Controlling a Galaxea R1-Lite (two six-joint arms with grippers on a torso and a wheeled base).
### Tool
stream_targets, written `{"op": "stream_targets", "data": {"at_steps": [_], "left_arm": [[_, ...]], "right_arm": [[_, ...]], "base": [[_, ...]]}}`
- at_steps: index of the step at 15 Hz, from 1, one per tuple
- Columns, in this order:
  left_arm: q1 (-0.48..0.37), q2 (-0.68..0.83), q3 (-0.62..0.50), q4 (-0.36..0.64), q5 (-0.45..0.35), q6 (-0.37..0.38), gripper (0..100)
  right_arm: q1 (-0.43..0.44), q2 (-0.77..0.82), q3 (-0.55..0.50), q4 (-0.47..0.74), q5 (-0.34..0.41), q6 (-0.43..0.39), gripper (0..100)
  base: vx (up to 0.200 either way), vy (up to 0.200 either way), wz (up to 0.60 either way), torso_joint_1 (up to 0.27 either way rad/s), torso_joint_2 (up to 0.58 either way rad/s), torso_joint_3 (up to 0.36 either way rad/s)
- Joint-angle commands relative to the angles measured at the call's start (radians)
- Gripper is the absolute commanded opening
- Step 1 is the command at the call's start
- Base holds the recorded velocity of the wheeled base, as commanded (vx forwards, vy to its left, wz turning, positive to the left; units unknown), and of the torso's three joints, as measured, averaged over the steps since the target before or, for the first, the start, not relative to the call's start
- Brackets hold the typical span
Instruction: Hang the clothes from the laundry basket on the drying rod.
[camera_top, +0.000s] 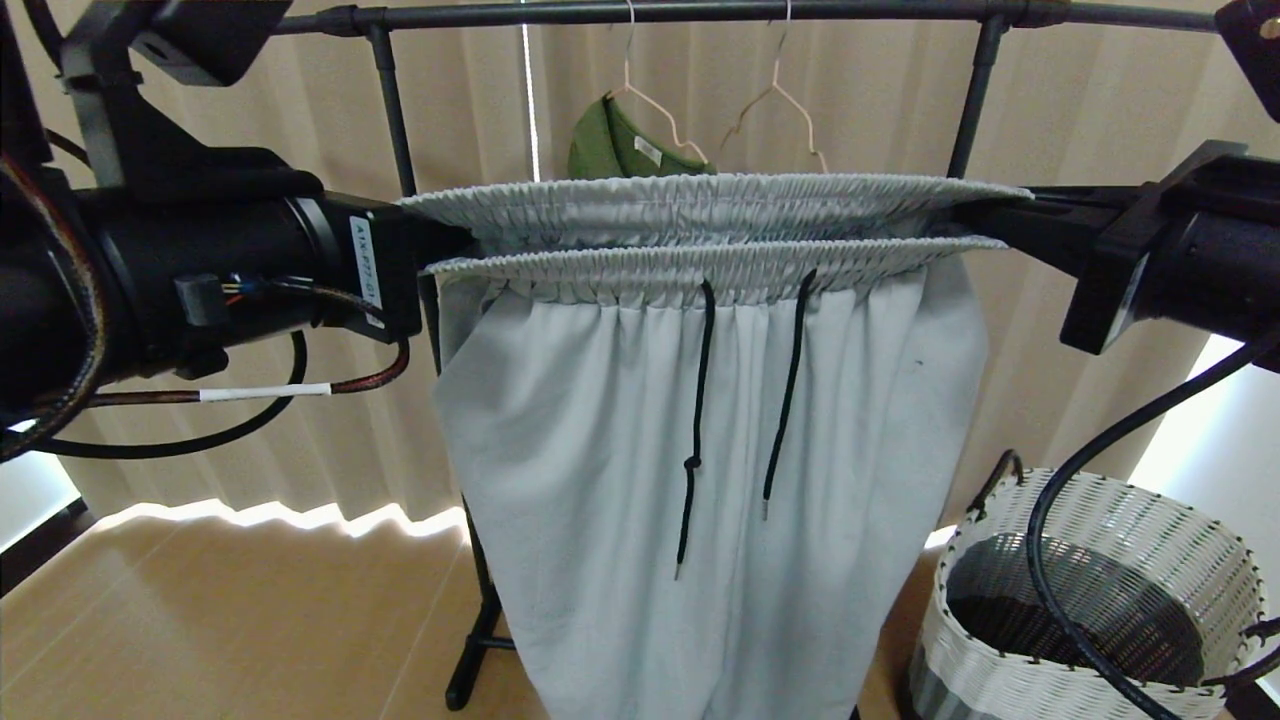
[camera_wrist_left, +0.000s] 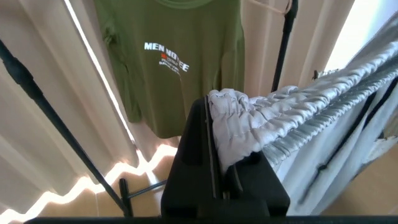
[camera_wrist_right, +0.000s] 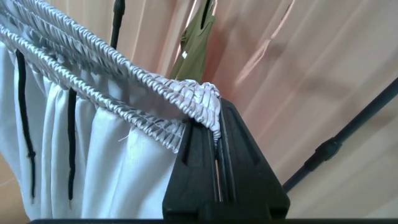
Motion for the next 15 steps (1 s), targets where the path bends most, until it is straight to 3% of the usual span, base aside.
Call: {"op": "stream_targets", "data": {"at_steps": [1, 2, 7, 9, 11, 15], "left_arm": [[0.0, -0.007, 0.004, 0.001, 0.003, 0.0, 0], [0.001, -0.008, 0.008, -0.001, 0.005, 0.0, 0], [0.015, -0.012, 0.039, -0.002, 0.032, 0.0, 0], [0.023, -0.005, 0.033, -0.002, 0.089, 0.002, 0], [0.052, 0.011, 0.033, -0.004, 0.181, 0.002, 0], [0.103, 0.018, 0.036, -0.004, 0.215, 0.002, 0]], "right_arm": [[0.0, -0.001, 0.002, 0.001, 0.0, -0.002, 0], [0.0, -0.001, 0.005, 0.001, 0.0, 0.0, 100], [0.005, -0.003, 0.03, -0.019, 0.011, 0.007, 100], [0.014, -0.009, 0.076, -0.117, 0.149, 0.007, 100], [0.014, -0.01, 0.117, -0.181, 0.203, 0.006, 100], [0.016, -0.007, 0.117, -0.195, 0.221, 0.007, 100]], "base": [[0.0, 0.0, 0.0, 0.0, 0.0, 0.0], [0.0, 0.0, 0.0, 0.0, 0.0, 0.0], [0.0, 0.0, 0.0, 0.0, 0.0, 0.0], [0.0, 0.0, 0.0, 0.0, 0.0, 0.0], [0.0, 0.0, 0.0, 0.0, 0.0, 0.0], [0.0, 0.0, 0.0, 0.0, 0.0, 0.0]]}}
